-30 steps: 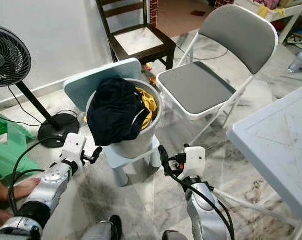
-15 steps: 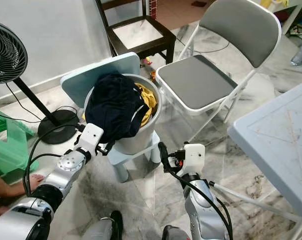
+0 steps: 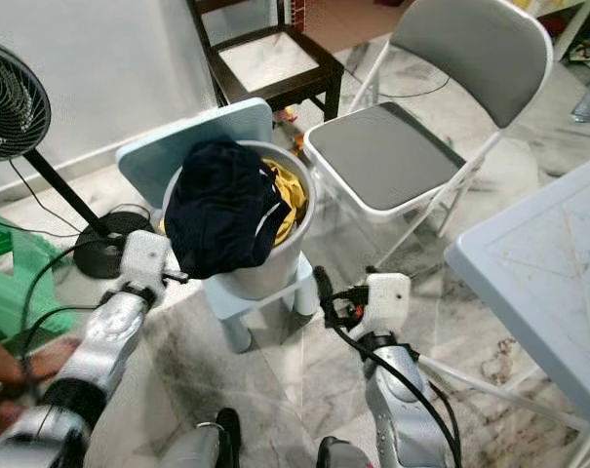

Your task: Hang hanger

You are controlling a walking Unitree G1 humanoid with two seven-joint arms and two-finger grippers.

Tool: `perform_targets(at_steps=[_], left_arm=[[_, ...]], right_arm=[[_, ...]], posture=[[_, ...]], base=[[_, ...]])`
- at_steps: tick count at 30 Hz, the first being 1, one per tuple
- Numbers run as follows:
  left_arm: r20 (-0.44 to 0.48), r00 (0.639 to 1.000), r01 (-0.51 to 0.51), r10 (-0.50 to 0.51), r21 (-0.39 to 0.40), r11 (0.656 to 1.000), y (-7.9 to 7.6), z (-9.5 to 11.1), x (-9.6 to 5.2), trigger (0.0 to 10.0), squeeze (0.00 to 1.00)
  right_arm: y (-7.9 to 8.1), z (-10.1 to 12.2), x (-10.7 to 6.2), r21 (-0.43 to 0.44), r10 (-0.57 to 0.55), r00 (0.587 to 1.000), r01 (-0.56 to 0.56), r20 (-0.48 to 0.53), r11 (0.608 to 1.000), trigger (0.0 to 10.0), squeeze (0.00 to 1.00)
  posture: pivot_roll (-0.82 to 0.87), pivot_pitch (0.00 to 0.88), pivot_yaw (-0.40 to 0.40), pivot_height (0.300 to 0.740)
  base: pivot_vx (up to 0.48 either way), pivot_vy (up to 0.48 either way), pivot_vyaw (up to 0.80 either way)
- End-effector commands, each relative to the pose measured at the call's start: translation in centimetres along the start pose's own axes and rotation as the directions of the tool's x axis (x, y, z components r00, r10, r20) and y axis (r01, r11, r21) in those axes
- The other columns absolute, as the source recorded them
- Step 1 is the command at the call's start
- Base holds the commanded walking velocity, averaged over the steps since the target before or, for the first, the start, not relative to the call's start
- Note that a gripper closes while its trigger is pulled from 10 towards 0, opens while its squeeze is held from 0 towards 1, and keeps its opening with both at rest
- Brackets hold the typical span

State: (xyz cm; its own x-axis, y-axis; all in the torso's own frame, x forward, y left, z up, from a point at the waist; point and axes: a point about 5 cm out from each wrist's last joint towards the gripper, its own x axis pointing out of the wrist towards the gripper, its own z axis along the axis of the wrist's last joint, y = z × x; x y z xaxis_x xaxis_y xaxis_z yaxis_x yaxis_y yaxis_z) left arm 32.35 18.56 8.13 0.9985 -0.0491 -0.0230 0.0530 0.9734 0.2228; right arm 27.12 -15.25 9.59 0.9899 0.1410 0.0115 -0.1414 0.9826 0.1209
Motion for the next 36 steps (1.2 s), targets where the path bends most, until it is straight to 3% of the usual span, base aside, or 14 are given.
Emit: perform_targets(at_steps=[1,2,5,7,14,23,36], left_arm=[[0.031,1.000,-0.001,0.002,-0.032,1.000,0.2,0.3,-0.9,10.0,0.00],[0.058,0.998,0.016,-0.013,-0.062,0.998,0.2,0.5,-2.1,10.0,0.00],[0.084,0.996,0.032,-0.026,-0.076,0.997,0.1,0.6,-3.1,10.0,0.00],[0.097,0.995,0.039,-0.029,-0.106,0.994,0.6,-0.2,-5.2,10.0,0.00],[0.096,0.995,0.027,-0.015,-0.120,0.992,0.7,-0.3,-5.3,10.0,0.00],[0.091,0.994,0.071,-0.059,-0.133,0.989,0.0,0.6,-4.9,10.0,0.00],[0.094,0.989,0.126,-0.113,-0.145,0.981,-0.6,1.1,-4.7,10.0,0.00]], right_arm=[[0.0,0.0,-0.5,-0.007,-0.008,1.000,0.008,0.000,1.000,10.0,0.00],[-0.4,0.1,-0.7,-0.026,-0.016,1.000,0.016,0.007,1.000,10.0,0.00],[-0.7,0.3,-0.9,-0.040,-0.021,1.000,0.021,0.011,0.999,10.0,0.00],[-1.6,0.6,-1.4,-0.067,-0.044,0.999,0.046,0.022,0.997,10.0,0.00],[-2.4,0.8,-1.1,-0.068,-0.076,0.997,0.078,0.033,0.995,10.0,0.00],[-1.9,0.7,-0.9,-0.085,-0.065,0.997,0.068,0.035,0.994,10.0,0.00],[-1.7,0.5,-1.1,-0.072,-0.075,0.997,0.077,0.036,0.994,10.0,0.00]], posture=[[0.09,0.247,0.037,0.740],[0.10,0.241,0.034,0.740],[0.10,0.238,0.030,0.740],[0.12,0.227,0.019,0.740],[0.11,0.205,0.016,0.740],[0.10,0.188,0.038,0.740],[0.09,0.192,0.051,0.740]], base=[[0.000,0.000,0.00],[0.000,0.000,0.00],[0.000,0.000,0.00],[0.000,0.000,0.00],[0.000,0.000,0.00],[0.000,0.000,-0.16],[0.000,0.000,0.70]])
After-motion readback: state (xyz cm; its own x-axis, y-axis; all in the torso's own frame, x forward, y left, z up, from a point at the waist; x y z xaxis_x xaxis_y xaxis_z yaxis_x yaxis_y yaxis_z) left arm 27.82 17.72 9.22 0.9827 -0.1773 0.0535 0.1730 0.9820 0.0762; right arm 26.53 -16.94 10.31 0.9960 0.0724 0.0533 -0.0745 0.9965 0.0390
